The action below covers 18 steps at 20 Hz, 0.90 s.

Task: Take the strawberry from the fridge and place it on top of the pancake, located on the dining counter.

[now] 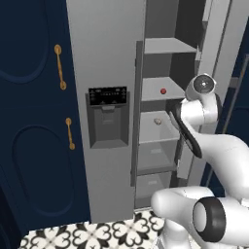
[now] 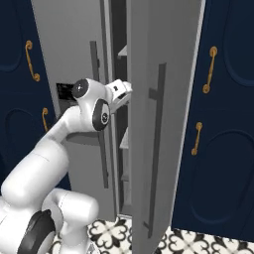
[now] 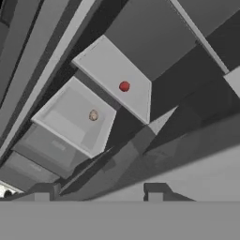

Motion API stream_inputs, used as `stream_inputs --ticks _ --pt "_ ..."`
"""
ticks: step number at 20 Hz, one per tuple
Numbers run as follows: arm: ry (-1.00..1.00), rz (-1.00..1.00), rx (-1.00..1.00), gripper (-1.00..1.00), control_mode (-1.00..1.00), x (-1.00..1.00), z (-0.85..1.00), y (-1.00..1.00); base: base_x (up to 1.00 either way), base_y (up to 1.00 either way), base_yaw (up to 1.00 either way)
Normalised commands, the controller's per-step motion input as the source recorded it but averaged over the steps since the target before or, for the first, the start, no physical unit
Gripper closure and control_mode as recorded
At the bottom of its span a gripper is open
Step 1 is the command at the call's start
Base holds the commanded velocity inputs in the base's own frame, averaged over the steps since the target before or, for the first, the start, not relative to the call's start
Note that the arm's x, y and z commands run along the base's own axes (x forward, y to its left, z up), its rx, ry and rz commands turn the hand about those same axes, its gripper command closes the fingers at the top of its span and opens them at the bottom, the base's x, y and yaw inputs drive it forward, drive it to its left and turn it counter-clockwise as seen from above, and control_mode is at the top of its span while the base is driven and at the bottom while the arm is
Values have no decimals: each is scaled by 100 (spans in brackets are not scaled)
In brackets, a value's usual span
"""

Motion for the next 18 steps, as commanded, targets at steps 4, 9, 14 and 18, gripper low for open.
stream_inputs --ticks 4,9,14,18 --pt "0 -7 1 -100 -100 -47 0 -97 0 0 0" --pt "0 -7 2 -100 -100 -37 0 -99 0 0 0" --pt "0 -7 4 -100 -100 -18 0 -96 0 0 0" --pt "0 -6 5 -100 -100 -2 0 -95 0 0 0"
